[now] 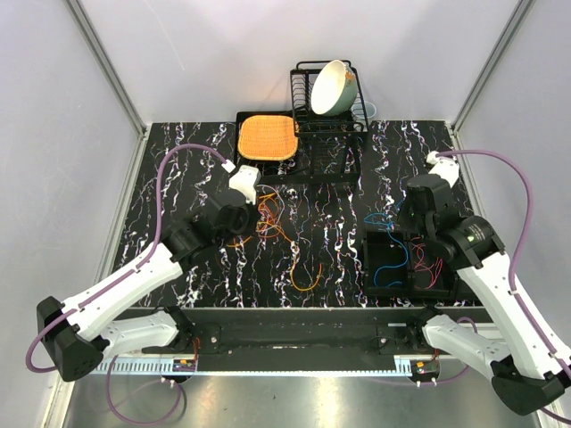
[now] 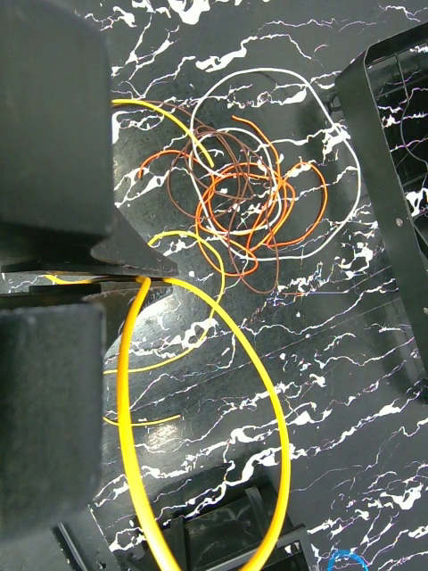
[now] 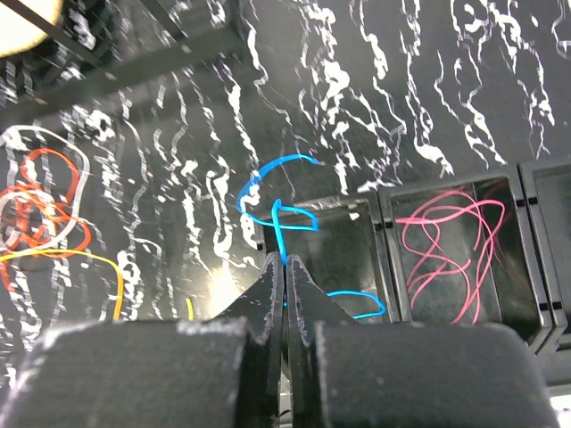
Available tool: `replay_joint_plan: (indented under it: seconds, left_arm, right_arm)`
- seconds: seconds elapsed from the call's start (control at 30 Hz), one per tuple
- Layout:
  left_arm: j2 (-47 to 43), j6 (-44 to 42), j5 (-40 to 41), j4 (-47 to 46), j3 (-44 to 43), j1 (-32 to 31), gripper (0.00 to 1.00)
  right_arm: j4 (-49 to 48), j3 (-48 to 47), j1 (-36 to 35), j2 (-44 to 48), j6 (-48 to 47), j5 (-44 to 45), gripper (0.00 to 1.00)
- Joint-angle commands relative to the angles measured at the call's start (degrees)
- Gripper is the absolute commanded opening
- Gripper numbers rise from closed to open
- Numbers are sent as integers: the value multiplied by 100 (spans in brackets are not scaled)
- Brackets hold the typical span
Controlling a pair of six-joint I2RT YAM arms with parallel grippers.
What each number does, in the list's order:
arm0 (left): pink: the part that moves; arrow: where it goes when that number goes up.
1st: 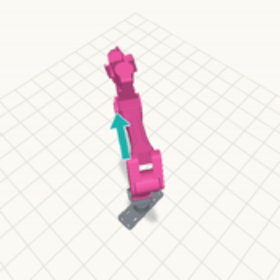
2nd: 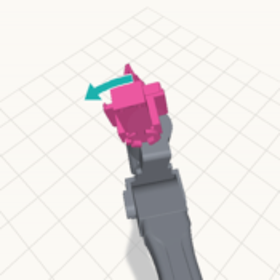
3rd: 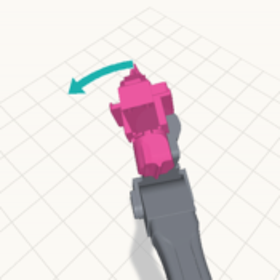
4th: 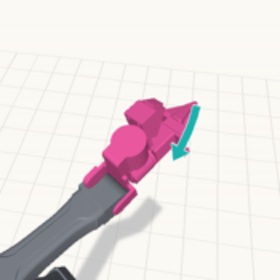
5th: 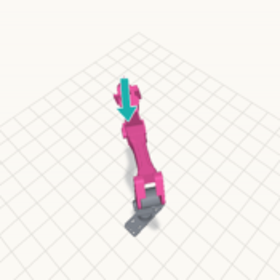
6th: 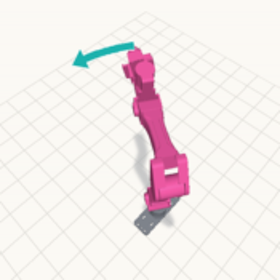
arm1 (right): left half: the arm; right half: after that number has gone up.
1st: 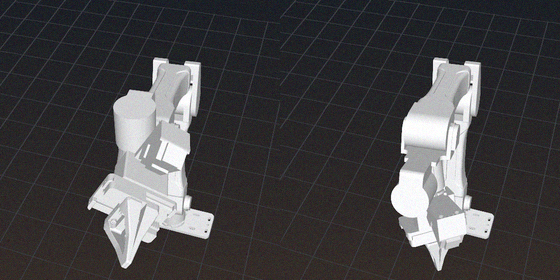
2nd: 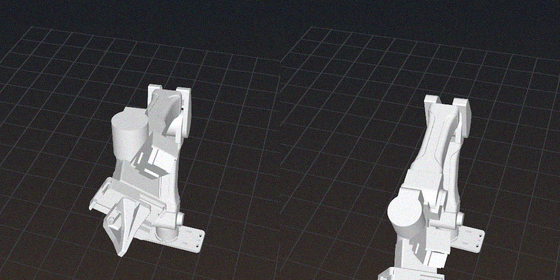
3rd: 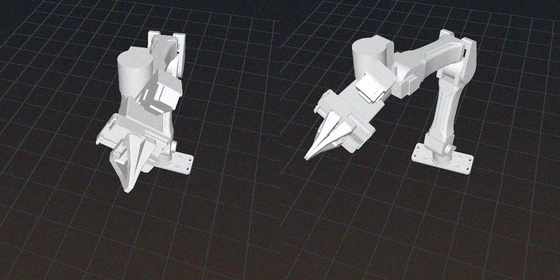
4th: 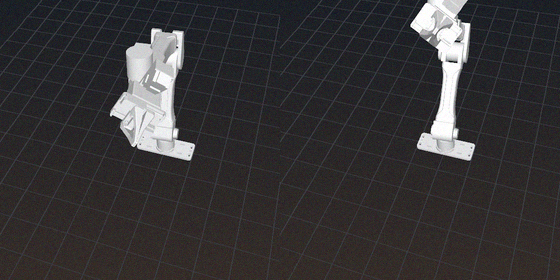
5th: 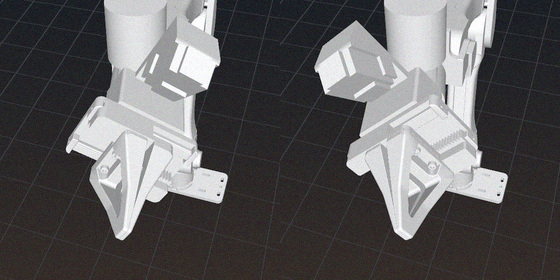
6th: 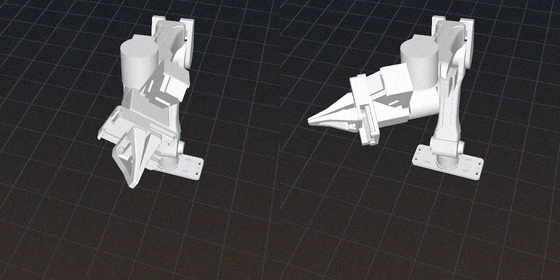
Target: Untangle the cables
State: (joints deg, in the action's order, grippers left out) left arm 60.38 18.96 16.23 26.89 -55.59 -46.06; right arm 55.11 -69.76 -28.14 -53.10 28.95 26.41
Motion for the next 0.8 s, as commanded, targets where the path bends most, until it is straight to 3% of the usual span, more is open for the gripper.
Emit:
replay_joint_plan:
  seconds: [0.0, 0.37, 0.77]
  left_arm:
    - [-35, -59, 65, -264, 5, 18, 0]
    - [-44, -42, 100, -299, 57, 18, 0]
    - [-26, -15, 30, -343, 84, 18, 0]
  right_arm:
    - [-265, 164, -25, 159, 40, 92, 0]
    - [508, 683, -25, 704, 699, -286, 0]
    - [1528, 287, -25, 976, 1508, -224, 0]
